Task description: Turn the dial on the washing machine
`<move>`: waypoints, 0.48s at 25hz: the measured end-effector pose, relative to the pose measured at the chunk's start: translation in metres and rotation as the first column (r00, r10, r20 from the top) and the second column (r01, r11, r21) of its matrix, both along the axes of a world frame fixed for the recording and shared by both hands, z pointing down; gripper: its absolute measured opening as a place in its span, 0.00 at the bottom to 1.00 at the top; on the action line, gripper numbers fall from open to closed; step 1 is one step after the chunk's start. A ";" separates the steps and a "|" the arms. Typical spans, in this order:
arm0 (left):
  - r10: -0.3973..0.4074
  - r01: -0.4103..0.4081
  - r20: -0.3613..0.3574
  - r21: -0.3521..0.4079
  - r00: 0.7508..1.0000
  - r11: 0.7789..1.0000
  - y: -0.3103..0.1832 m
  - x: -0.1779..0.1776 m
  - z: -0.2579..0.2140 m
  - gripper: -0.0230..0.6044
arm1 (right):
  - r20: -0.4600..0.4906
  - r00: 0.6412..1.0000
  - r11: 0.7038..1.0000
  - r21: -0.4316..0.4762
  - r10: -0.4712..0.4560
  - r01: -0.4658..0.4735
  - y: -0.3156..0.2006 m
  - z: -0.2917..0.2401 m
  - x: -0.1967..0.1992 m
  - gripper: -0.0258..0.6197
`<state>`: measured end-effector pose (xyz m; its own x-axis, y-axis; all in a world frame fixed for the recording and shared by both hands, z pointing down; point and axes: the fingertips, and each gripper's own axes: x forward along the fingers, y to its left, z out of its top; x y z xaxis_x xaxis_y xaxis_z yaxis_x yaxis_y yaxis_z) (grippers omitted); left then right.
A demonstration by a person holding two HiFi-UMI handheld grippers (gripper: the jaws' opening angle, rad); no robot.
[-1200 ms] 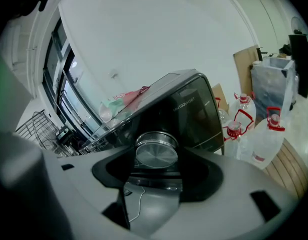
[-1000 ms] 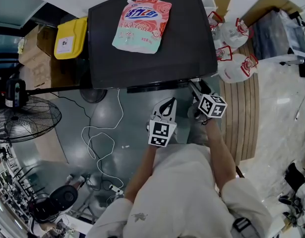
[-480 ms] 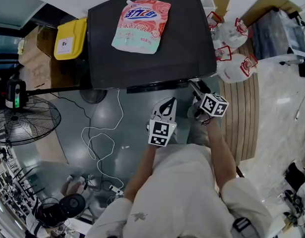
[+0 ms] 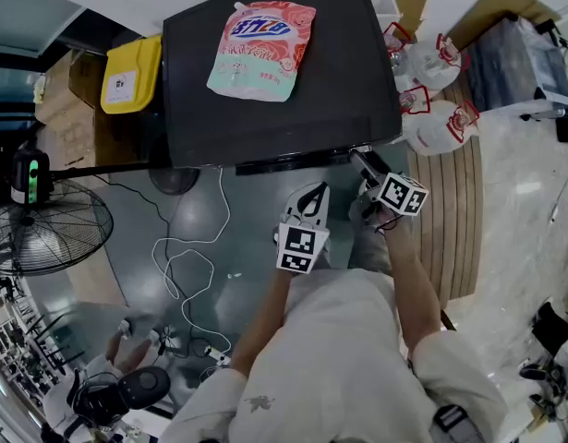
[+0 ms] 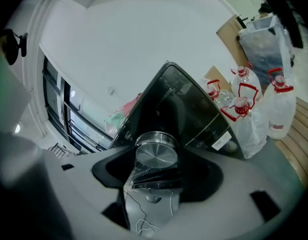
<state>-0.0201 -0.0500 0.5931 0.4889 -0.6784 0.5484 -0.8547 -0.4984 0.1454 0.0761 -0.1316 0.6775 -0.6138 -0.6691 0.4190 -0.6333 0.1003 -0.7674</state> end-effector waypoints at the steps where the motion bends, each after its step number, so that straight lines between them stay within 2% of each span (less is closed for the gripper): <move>1: 0.001 -0.001 0.000 -0.001 1.000 1.000 0.000 0.000 0.000 0.06 | 0.014 1.000 1.000 -0.004 0.004 -0.004 0.000 0.000 0.000 0.47; 12: 0.000 0.000 0.001 -0.004 1.000 1.000 0.001 0.000 0.001 0.06 | 0.182 0.983 0.999 -0.047 0.034 -0.026 0.001 -0.007 -0.007 0.47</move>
